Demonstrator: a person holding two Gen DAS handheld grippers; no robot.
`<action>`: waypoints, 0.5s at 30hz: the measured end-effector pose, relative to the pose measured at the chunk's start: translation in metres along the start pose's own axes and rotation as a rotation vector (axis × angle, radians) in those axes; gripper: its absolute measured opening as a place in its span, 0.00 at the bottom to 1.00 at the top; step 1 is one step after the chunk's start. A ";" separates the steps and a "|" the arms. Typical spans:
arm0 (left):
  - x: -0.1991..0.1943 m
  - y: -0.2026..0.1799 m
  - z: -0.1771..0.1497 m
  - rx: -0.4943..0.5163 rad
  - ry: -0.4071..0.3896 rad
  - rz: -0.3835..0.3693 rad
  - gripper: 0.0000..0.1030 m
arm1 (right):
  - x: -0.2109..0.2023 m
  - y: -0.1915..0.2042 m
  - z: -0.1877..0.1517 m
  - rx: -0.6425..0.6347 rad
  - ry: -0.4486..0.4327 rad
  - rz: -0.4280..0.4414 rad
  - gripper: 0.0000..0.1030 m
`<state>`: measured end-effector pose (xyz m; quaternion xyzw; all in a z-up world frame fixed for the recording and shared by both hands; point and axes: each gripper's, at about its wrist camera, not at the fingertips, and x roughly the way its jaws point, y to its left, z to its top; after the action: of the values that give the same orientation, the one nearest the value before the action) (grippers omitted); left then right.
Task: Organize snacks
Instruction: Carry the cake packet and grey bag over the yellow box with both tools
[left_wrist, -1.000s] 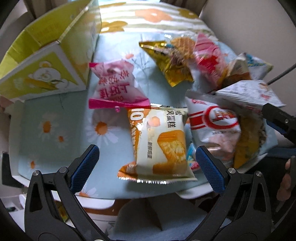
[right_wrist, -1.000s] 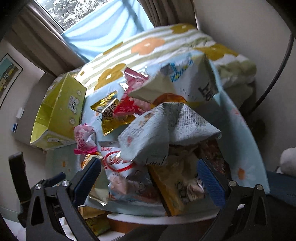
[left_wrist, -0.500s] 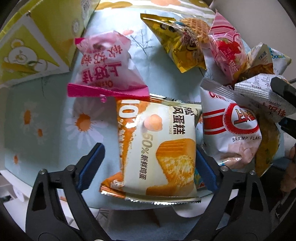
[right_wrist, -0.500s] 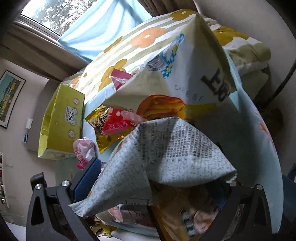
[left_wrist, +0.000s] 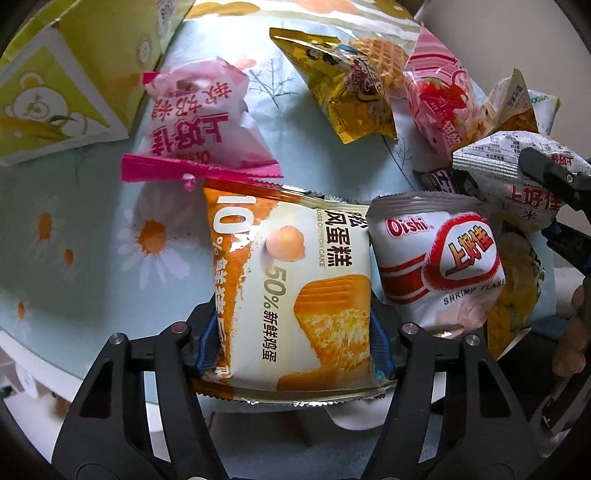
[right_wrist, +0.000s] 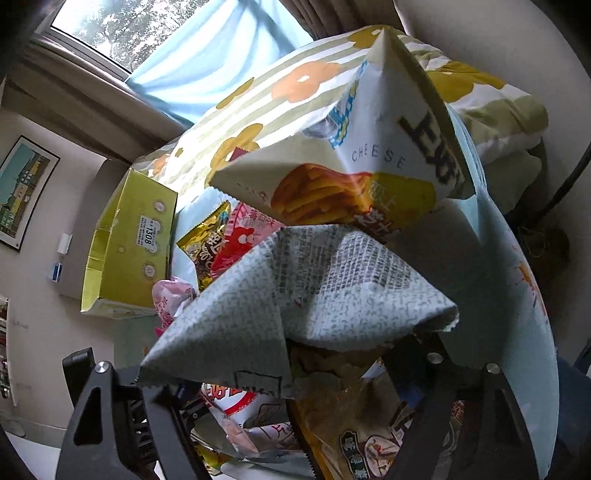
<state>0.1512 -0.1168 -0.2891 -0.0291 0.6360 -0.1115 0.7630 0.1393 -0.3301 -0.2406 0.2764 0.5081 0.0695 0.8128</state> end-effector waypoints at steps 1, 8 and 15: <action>-0.007 0.004 -0.004 -0.004 -0.002 -0.002 0.59 | -0.001 0.002 0.000 -0.004 -0.003 0.004 0.75; -0.043 0.014 -0.016 -0.043 -0.057 0.012 0.59 | -0.014 0.022 -0.002 -0.041 -0.020 0.049 0.75; -0.100 0.021 -0.018 -0.088 -0.175 0.016 0.59 | -0.036 0.059 -0.001 -0.135 -0.059 0.091 0.76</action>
<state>0.1194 -0.0737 -0.1996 -0.0673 0.5713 -0.0743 0.8146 0.1316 -0.2946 -0.1816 0.2456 0.4651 0.1324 0.8402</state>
